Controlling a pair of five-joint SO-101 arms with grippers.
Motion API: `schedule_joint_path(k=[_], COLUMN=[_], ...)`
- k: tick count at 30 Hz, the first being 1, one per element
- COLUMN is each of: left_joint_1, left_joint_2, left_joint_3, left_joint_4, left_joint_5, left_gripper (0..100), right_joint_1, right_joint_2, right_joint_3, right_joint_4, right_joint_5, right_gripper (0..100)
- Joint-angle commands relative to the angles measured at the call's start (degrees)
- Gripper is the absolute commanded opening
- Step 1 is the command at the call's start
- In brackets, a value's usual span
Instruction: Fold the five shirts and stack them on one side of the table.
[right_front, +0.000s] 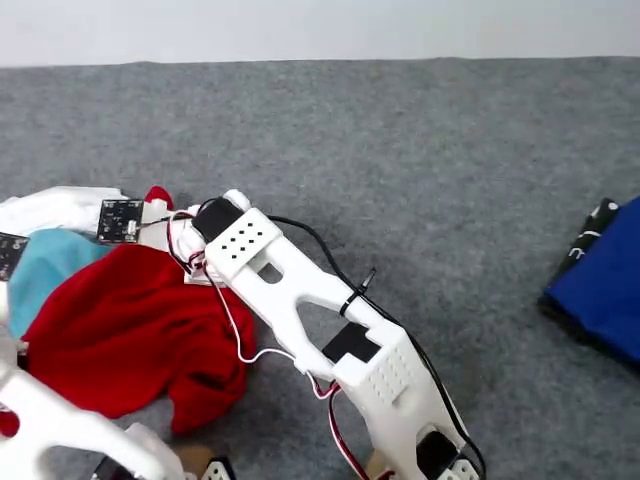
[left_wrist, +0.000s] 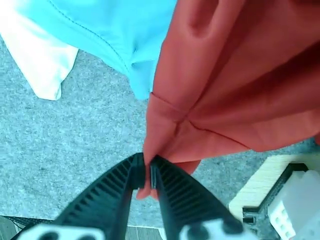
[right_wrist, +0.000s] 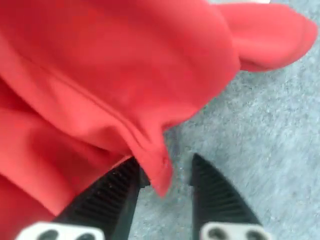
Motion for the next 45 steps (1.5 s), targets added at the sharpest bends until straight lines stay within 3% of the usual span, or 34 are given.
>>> schedule_joint_path(k=[1, 10, 14, 23, 29, 32, 37, 45], left_joint_1=[-0.2, 0.1, 3.6, 20.0, 29.5, 27.3, 15.8, -1.1], left_joint_2=[-1.2, -1.6, -1.6, -1.6, -1.7, -1.7, -1.7, -1.7], left_joint_3=[-0.3, -5.7, -13.2, -36.9, -47.8, -47.8, -47.2, -29.4], left_joint_4=[-1.3, -1.0, 0.1, 2.1, 2.4, 2.5, 2.5, 2.5], left_joint_5=[-0.5, -0.4, 4.6, 17.4, 22.7, 22.6, 21.9, 8.2], left_gripper=[0, 0, 0, 0, 0, 0, 0, 0], right_joint_1=[-0.4, 6.6, 10.2, 22.6, 26.1, 26.3, 26.0, 24.0], right_joint_2=[-1.0, -12.6, -20.9, -38.7, -44.7, -45.1, -43.6, -30.2], right_joint_3=[-0.6, -0.7, -0.7, -0.6, -0.4, -0.4, -0.2, -0.3], right_joint_4=[-0.8, 0.9, 3.6, 5.6, 16.1, 18.9, 18.4, 9.7], right_joint_5=[5.9, 6.9, 6.9, 2.6, 2.4, 2.3, 2.3, -0.6], right_gripper=[1.0, 1.1, 1.1, 1.1, 1.1, 1.1, 1.3, 4.4])
